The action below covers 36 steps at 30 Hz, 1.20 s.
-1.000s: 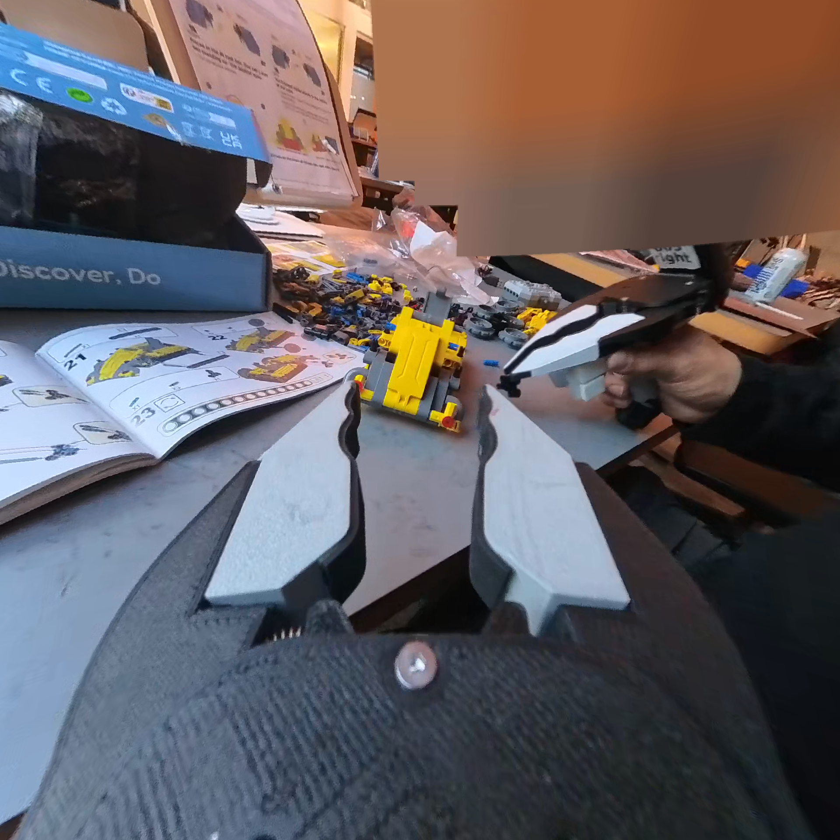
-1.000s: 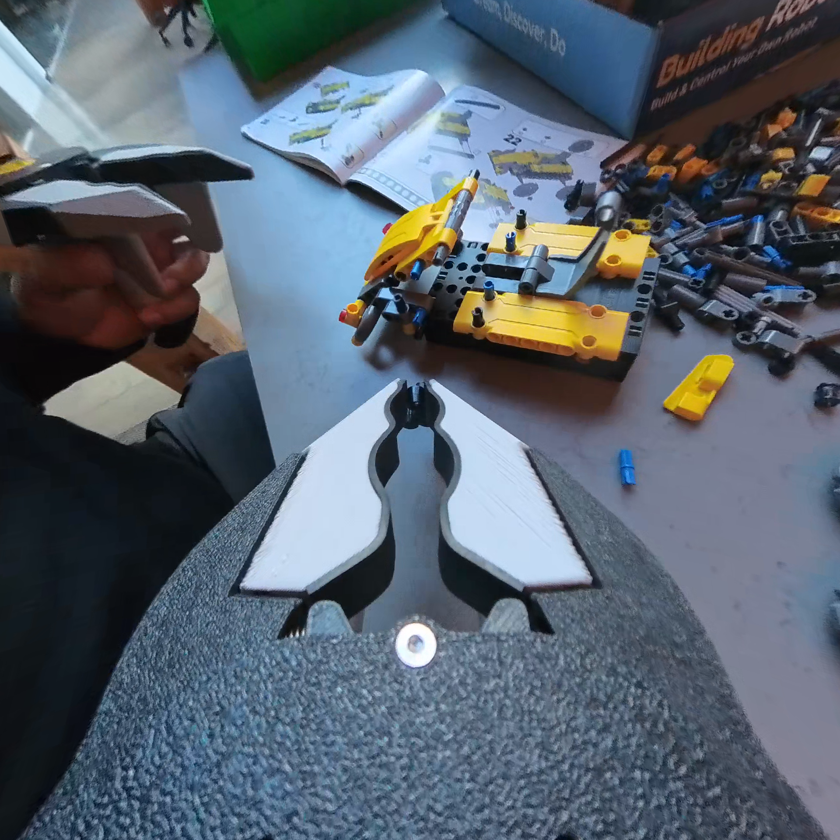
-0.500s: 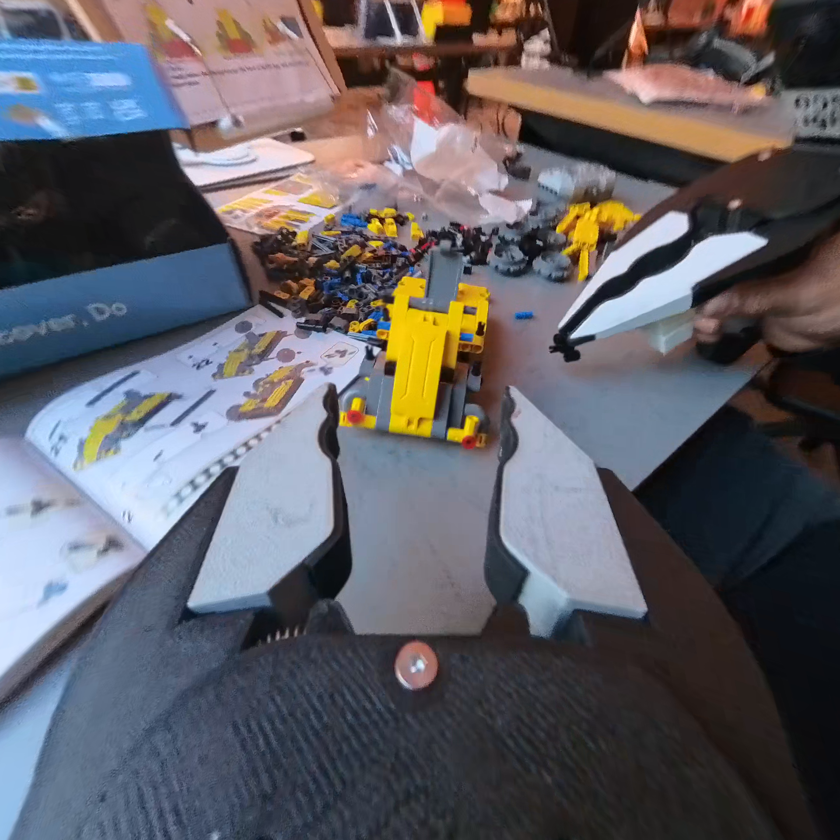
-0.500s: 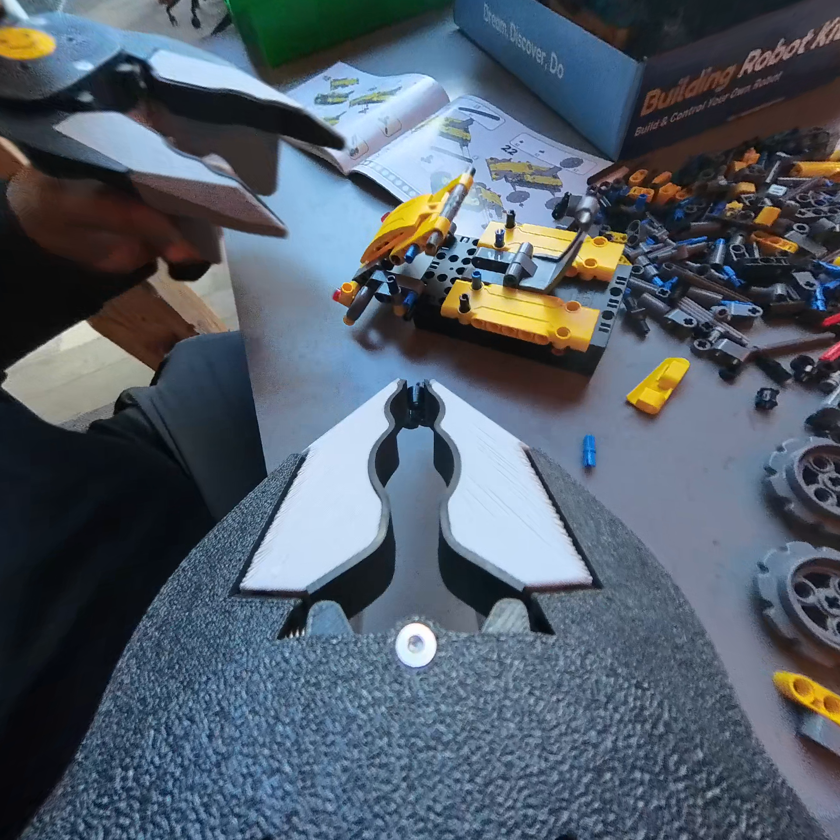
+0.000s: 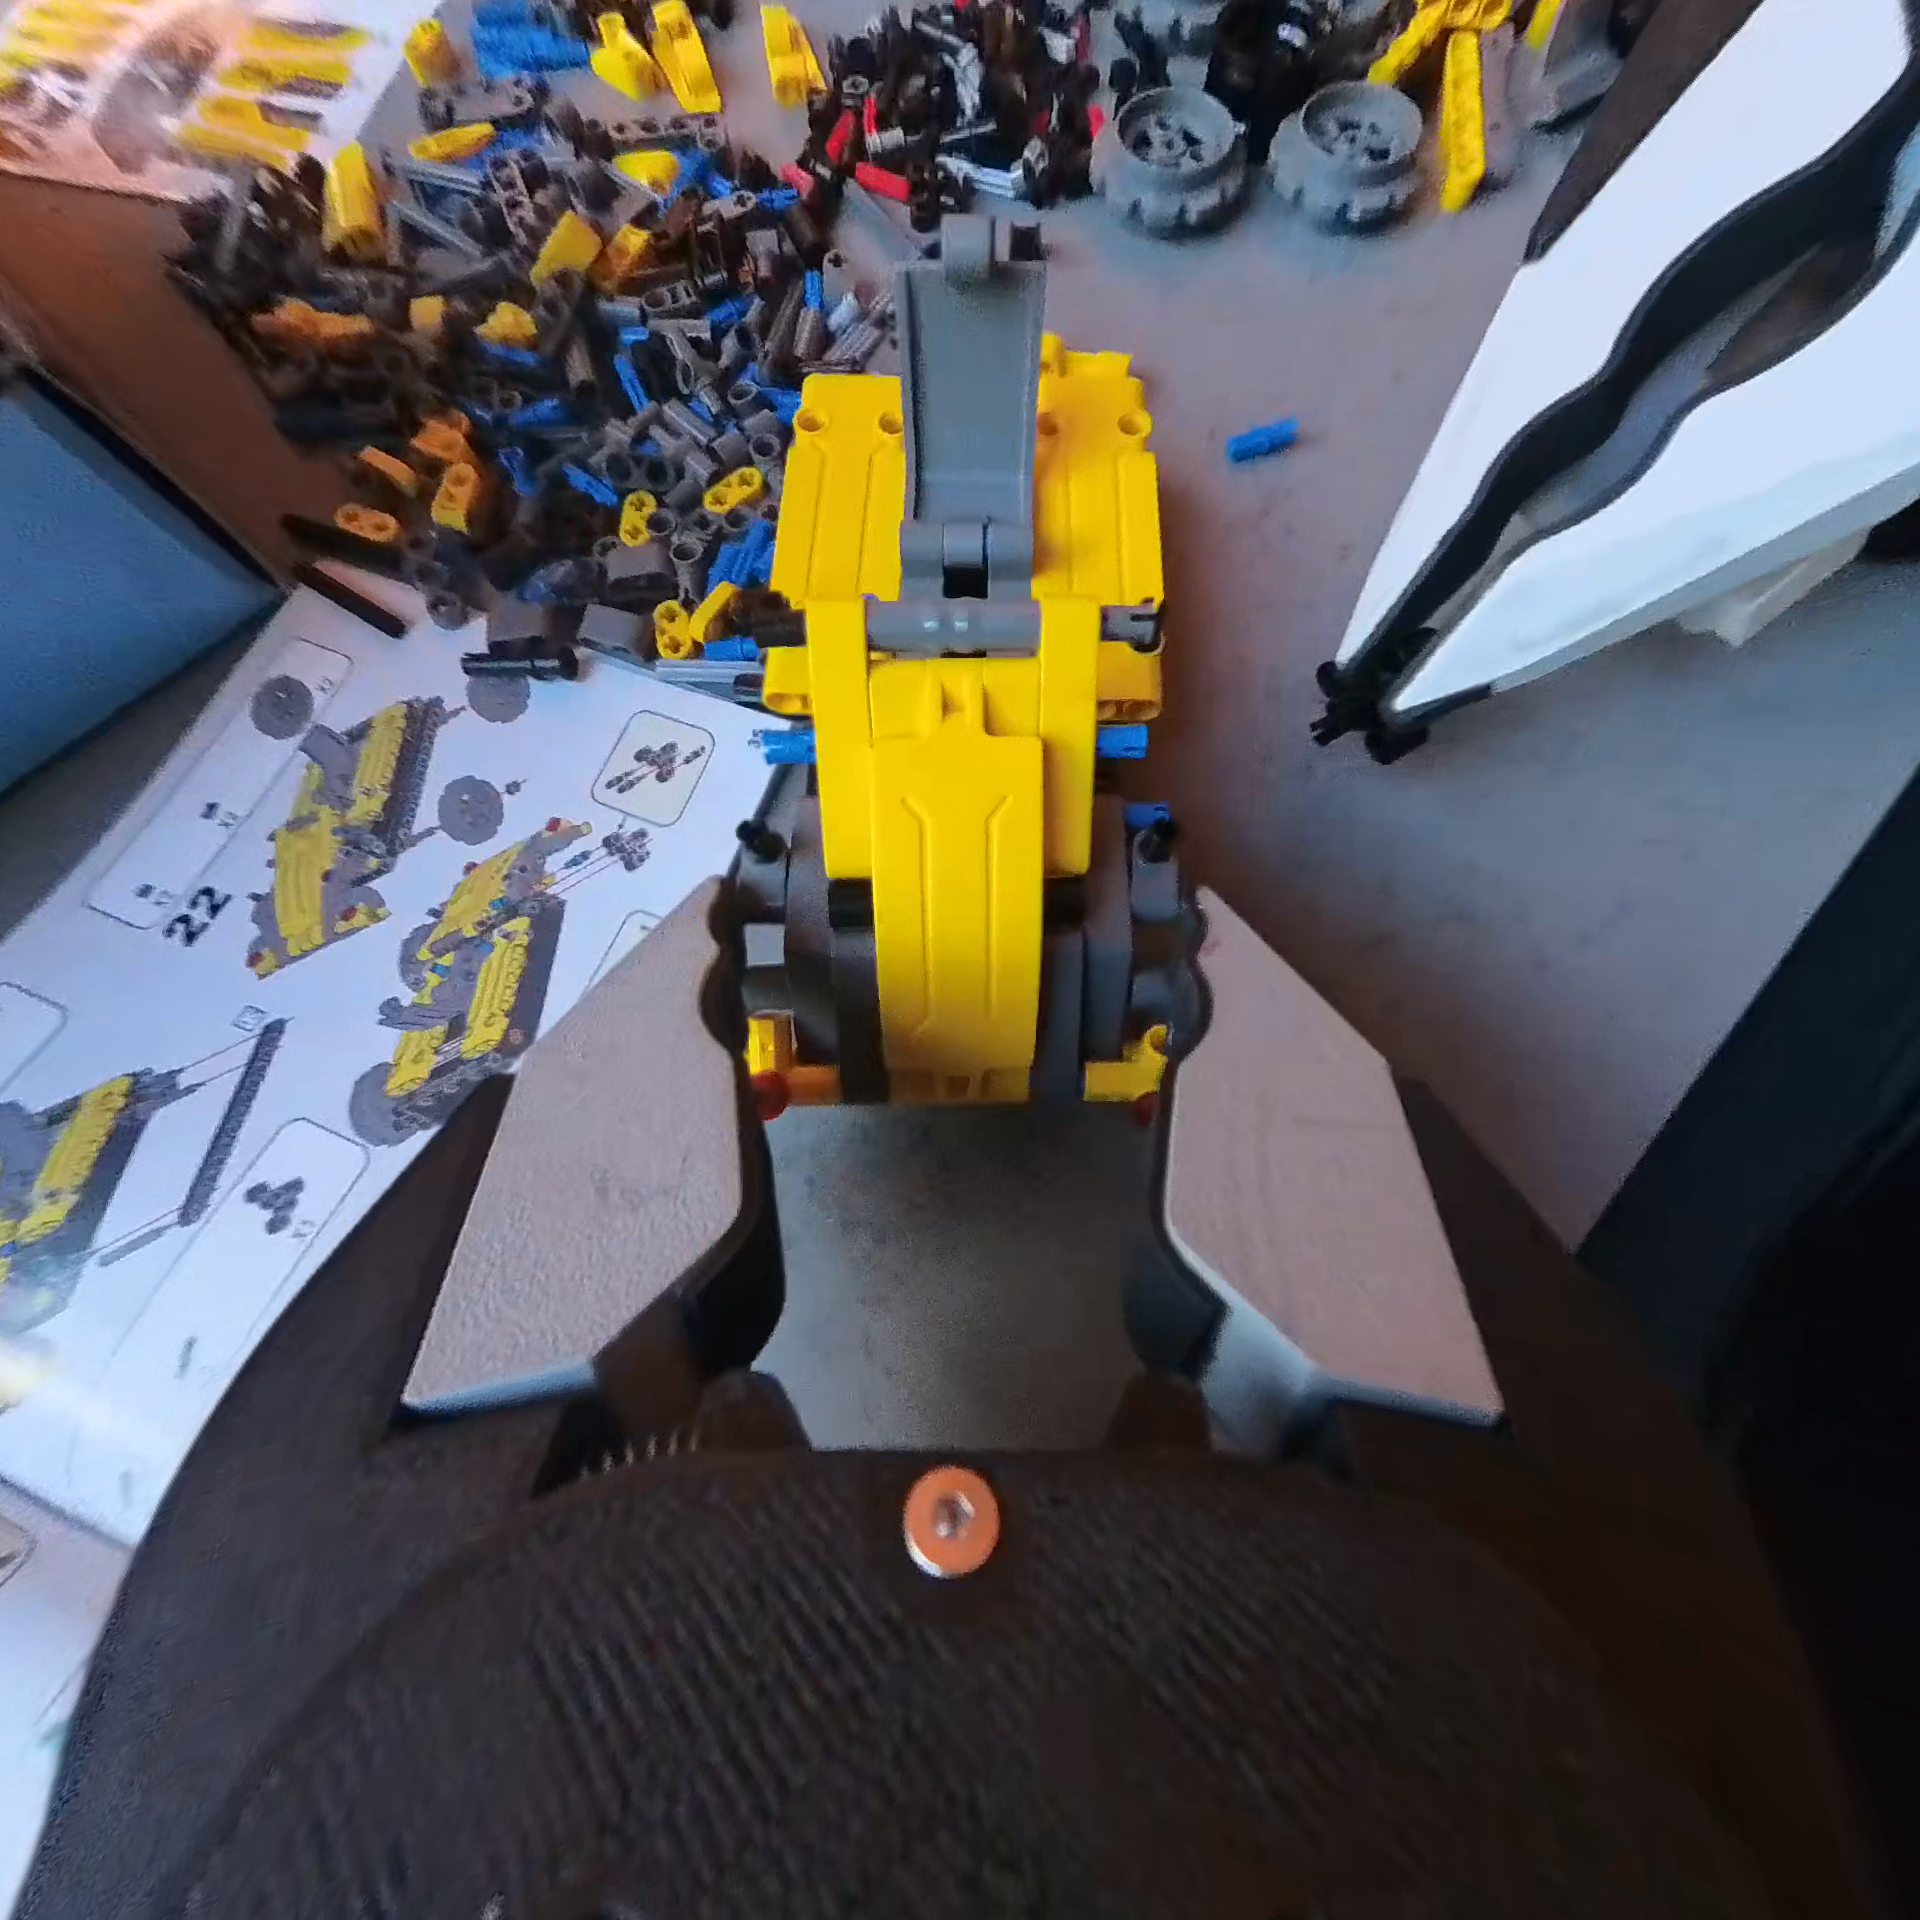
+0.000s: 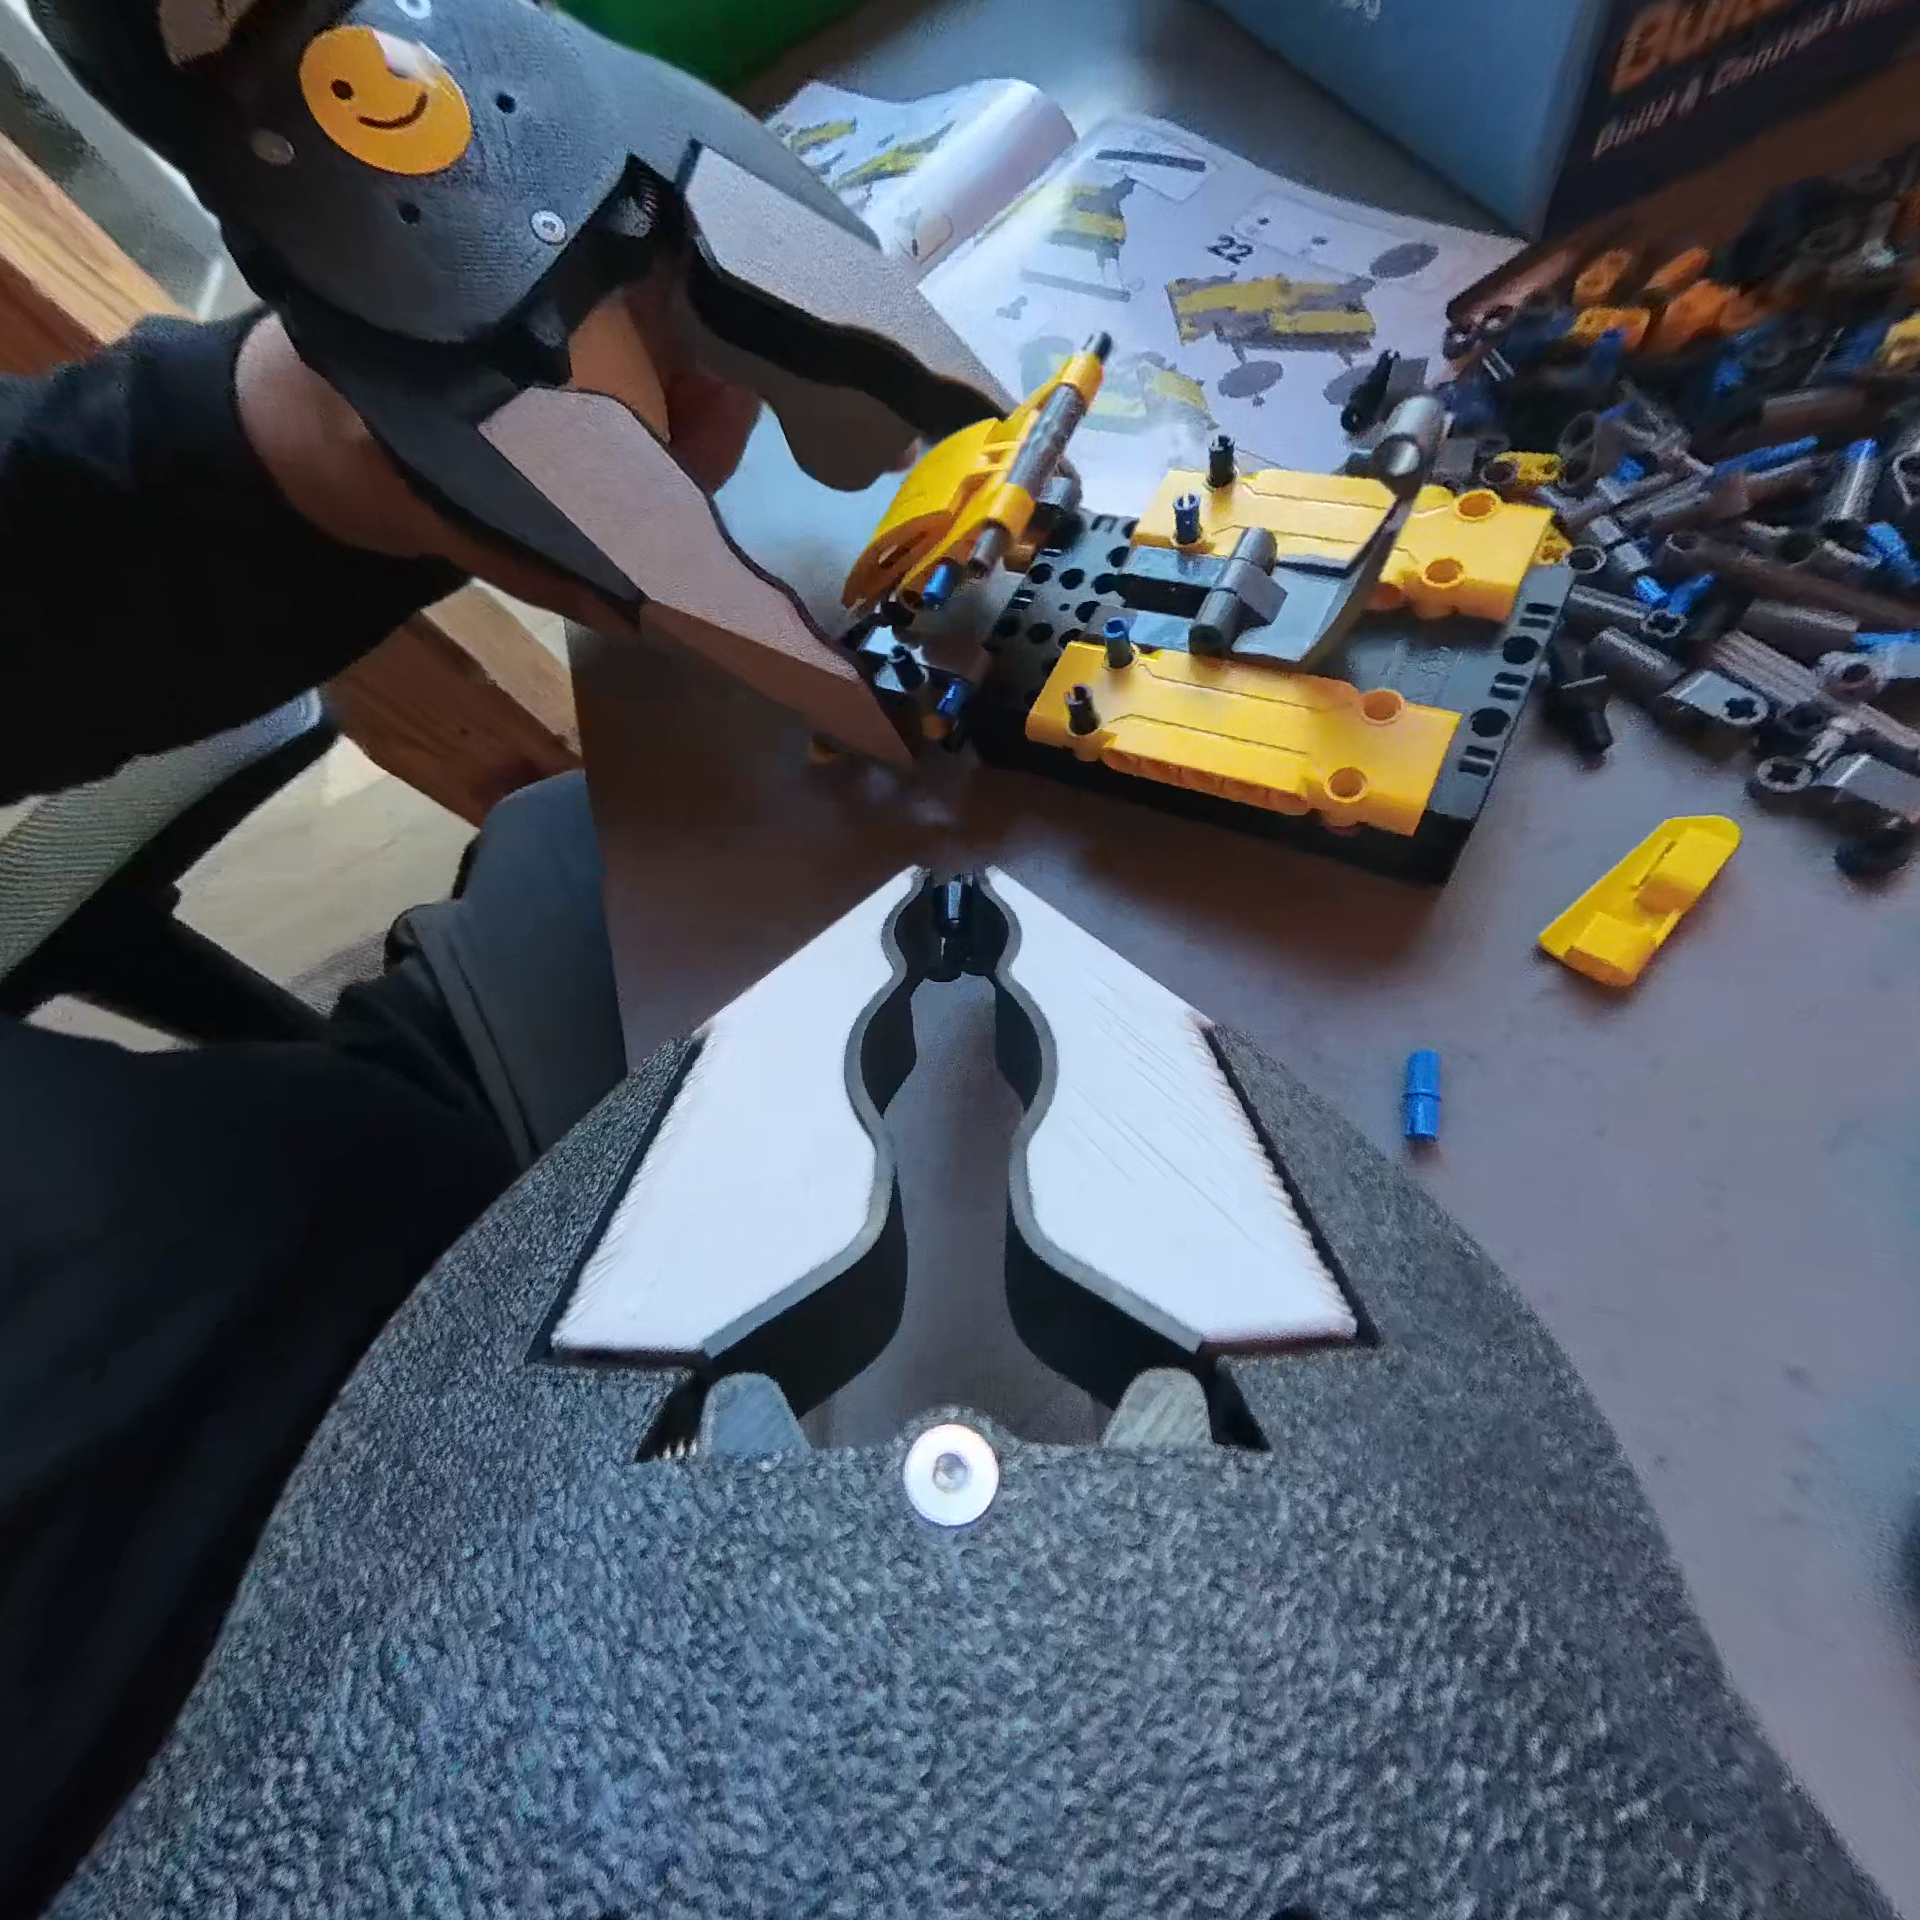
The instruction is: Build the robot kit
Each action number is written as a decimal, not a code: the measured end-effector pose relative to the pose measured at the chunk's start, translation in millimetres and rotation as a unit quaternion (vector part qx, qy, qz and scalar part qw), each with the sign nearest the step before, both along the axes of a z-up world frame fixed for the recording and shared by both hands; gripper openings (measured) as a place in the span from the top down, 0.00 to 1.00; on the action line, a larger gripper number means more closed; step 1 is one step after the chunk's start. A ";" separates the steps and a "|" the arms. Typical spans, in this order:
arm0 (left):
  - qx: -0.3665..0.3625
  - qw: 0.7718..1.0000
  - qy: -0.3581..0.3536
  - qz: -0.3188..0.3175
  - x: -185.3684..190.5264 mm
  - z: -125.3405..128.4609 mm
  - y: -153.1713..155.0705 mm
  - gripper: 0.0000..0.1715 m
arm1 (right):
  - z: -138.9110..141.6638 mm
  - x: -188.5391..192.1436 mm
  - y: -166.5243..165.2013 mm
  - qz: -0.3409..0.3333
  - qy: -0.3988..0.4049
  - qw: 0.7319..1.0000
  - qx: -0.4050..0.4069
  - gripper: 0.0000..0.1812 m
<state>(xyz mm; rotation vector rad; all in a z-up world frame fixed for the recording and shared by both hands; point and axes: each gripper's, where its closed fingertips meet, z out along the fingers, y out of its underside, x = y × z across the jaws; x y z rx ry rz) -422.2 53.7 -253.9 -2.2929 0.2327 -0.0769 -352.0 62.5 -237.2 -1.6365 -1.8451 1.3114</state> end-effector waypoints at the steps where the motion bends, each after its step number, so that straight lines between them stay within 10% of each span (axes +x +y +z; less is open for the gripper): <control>1: -0.002 1.000 -0.016 -0.002 0.5 0.1 0.7 0.54 | 0.1 -0.9 0.7 -0.001 -0.003 1.000 -0.011 0.96; 15: -0.076 0.932 -0.353 0.029 -5.7 18.8 -0.7 0.54 | 17.3 -19.3 -0.4 -0.022 0.007 0.991 -0.132 0.96; 28: -0.037 0.922 -0.383 0.031 -3.5 21.8 -6.0 0.54 | 31.7 -31.6 -8.8 -0.017 0.010 0.989 -0.145 0.96; 36: 0.016 0.955 -0.293 0.052 7.0 17.4 -3.1 0.54 | 20.1 -18.2 -23.1 -0.008 0.022 0.997 -0.077 0.96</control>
